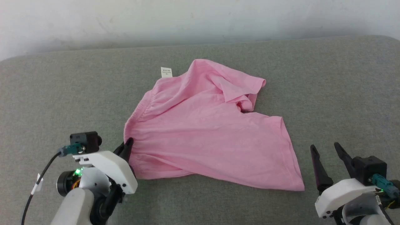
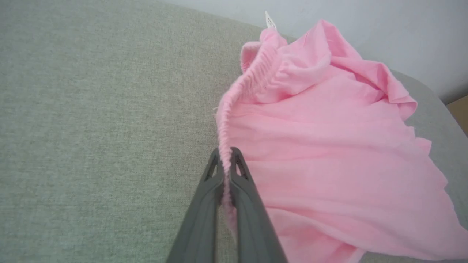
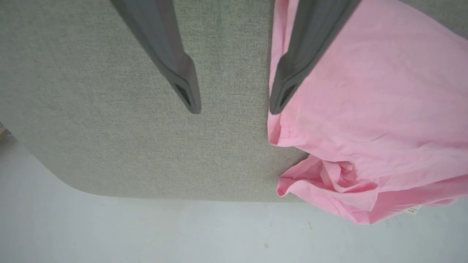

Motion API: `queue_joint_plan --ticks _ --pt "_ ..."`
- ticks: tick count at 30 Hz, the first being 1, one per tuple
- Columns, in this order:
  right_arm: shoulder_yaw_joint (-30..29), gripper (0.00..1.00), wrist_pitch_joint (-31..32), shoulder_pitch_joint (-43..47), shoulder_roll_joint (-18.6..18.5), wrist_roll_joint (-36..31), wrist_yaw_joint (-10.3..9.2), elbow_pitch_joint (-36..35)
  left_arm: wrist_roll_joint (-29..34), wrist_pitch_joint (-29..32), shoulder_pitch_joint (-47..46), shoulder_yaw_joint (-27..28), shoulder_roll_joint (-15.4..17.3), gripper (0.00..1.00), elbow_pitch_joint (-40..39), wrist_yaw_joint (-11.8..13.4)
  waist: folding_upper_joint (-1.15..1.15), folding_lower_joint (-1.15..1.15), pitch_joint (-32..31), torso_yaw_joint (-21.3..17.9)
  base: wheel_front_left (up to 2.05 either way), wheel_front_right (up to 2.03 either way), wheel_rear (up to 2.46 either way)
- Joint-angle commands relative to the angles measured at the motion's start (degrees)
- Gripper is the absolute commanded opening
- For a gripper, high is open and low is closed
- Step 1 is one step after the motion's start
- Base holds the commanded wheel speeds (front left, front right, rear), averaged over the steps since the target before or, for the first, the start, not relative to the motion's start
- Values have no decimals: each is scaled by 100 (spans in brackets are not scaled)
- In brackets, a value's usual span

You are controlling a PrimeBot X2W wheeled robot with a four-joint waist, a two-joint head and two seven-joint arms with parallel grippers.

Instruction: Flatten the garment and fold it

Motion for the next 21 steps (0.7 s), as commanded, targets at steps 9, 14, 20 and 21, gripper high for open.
queue_joint_plan --ticks 9,14,20,21 --pt "12 100 78 -106 -35 -16 -11 57 121 -999 -5 21 -127 100 327 -195 0 0 -90 261 0 0 0" --pt "99 100 324 -212 -243 119 -11 -19 401 -2270 77 66 -133 100 125 -458 0 0 -241 480 0 0 0" --pt "479 100 1357 -732 -721 421 -11 149 1132 -2989 459 0 -200 100 -241 -549 0 0 -238 816 0 0 0" --pt "525 100 1580 -851 -799 467 -11 225 1267 -2996 516 32 -258 100 -368 -547 0 0 -217 881 0 0 0"
